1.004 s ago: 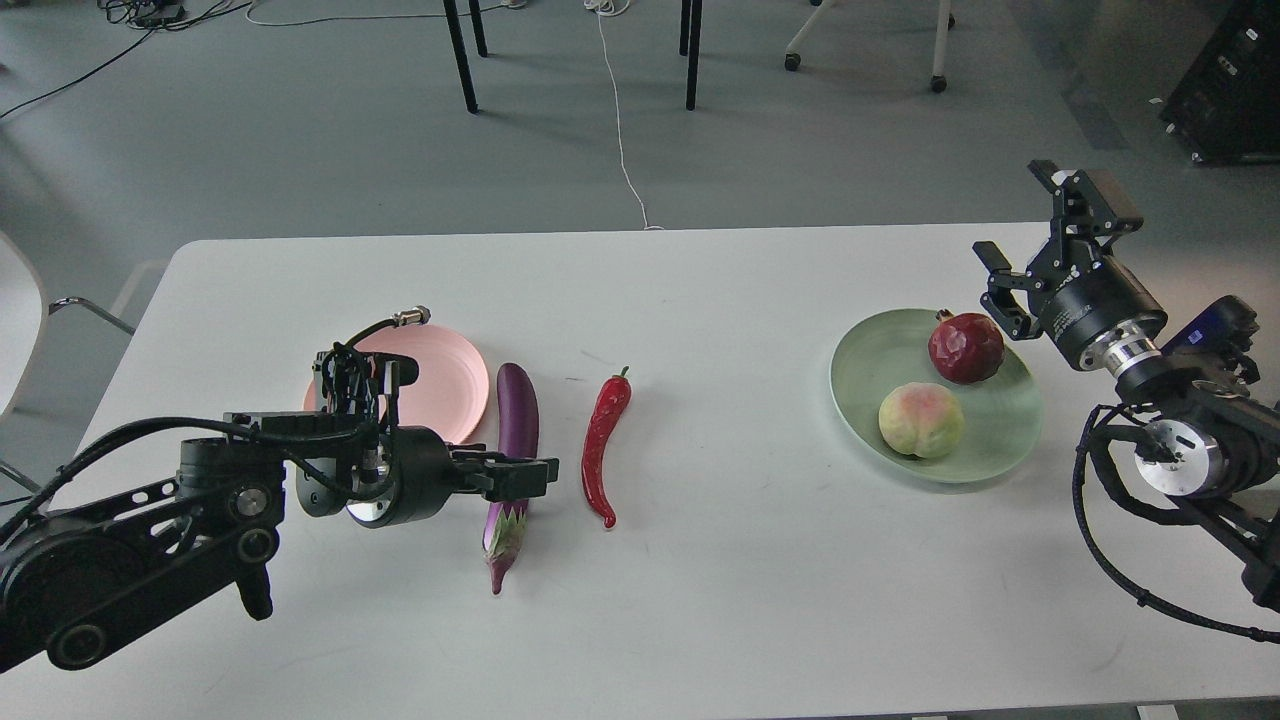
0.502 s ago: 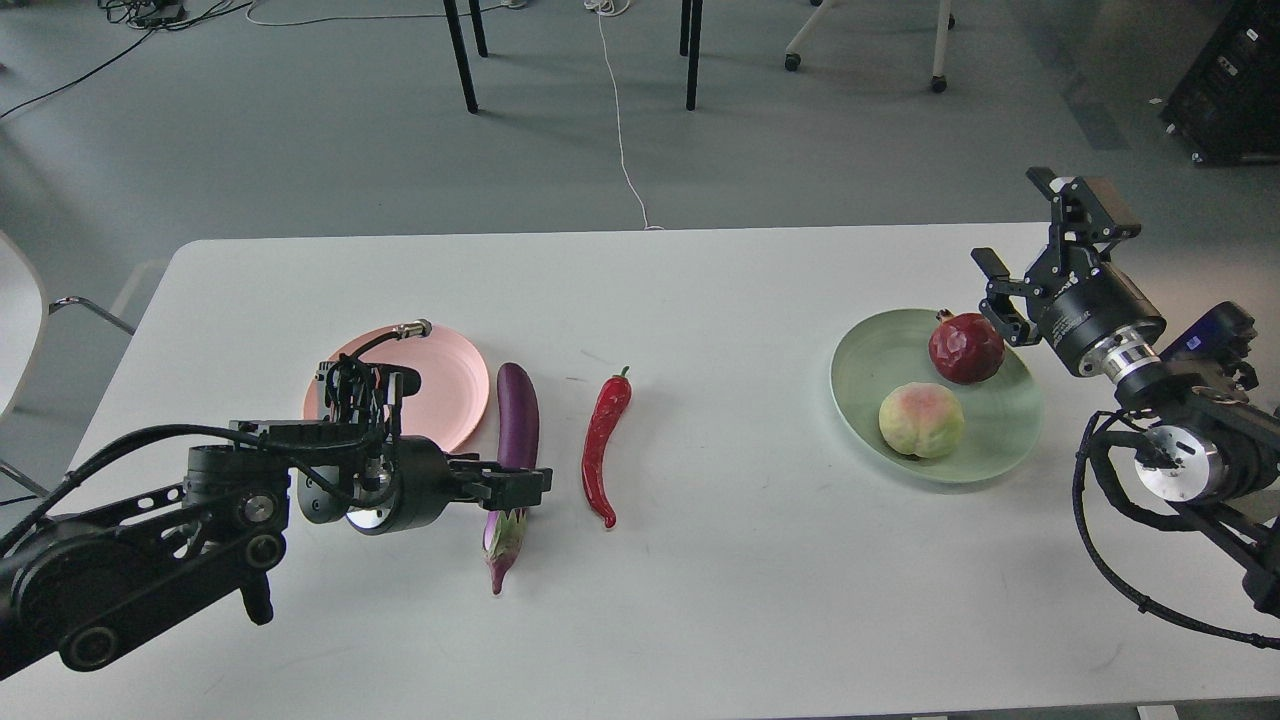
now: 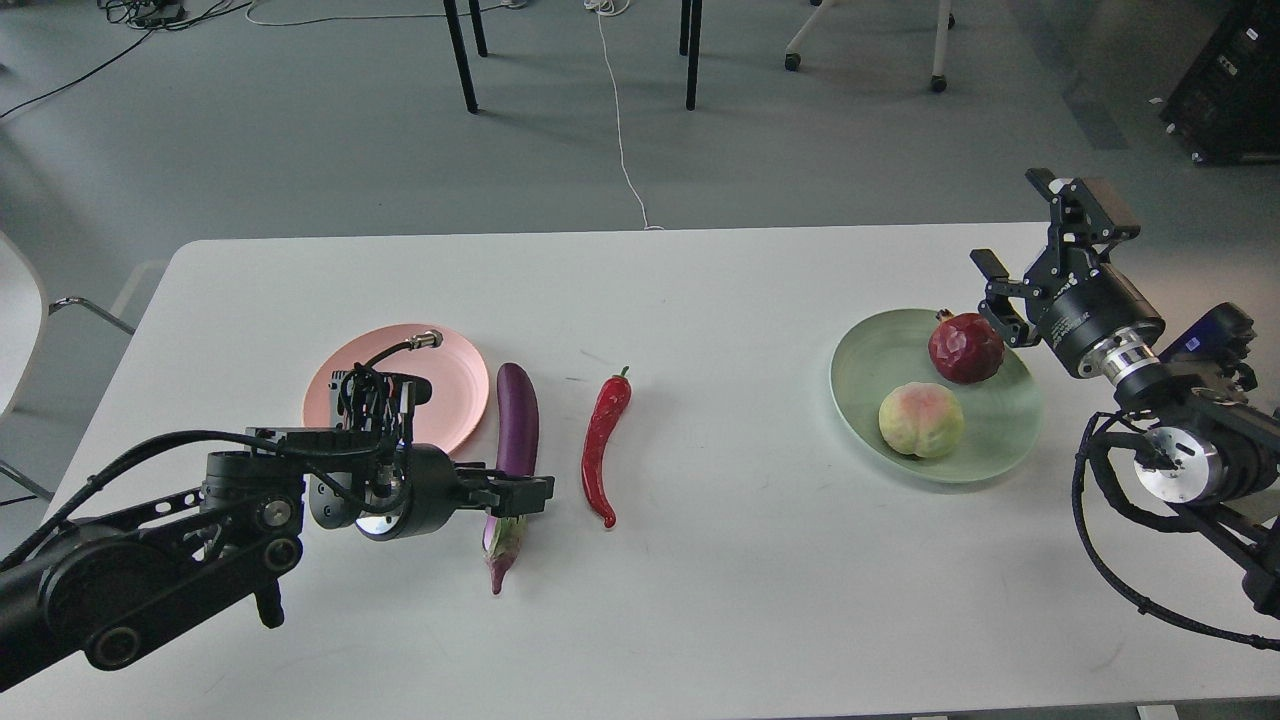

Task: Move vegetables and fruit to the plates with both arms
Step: 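Lower the left gripper onto the purple eggplant and grasp it, then lift the eggplant onto the pink plate and release it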

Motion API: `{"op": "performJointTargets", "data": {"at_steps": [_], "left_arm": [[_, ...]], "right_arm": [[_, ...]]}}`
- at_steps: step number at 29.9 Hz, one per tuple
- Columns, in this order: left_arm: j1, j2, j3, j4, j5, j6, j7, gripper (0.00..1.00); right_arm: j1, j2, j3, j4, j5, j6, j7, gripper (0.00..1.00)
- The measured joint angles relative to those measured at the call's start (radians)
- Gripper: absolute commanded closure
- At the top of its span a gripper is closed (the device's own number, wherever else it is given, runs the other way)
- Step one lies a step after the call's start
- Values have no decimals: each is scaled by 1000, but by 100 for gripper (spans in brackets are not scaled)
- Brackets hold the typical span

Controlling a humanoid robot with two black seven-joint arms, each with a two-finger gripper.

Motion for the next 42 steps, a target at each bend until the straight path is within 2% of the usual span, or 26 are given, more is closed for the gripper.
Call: {"op": "performJointTargets", "data": {"at_steps": [2, 5, 11, 21, 28, 30, 33, 38, 42], "left_arm": [[0, -3, 1, 4, 0, 0, 0, 42], [1, -4, 1, 6, 0, 0, 0, 70], [0, -4, 8, 6, 2, 0, 23, 77], [-25, -3, 11, -24, -8, 0, 34, 77], [-137, 26, -6, -67, -40, 0, 18, 77], [-170, 55, -6, -55, -60, 0, 3, 77], [-196, 118, 5, -12, -71, 0, -47, 76], [-180, 216, 22, 60, -66, 0, -123, 76], [-158, 261, 56, 97, -62, 0, -160, 74]], "right_arm": [[-2, 0, 0, 1, 0, 0, 0, 1], [-6, 0, 0, 1, 0, 0, 0, 1], [-7, 0, 0, 3, 0, 0, 0, 1], [-9, 0, 0, 7, 0, -2, 0, 1], [-9, 0, 0, 7, 0, -2, 0, 1], [-9, 0, 0, 7, 0, -2, 0, 1], [-8, -1, 0, 7, 0, -2, 0, 1], [-13, -1, -1, 7, 0, -2, 0, 1], [-14, 0, -2, 9, 0, -2, 0, 1]]}}
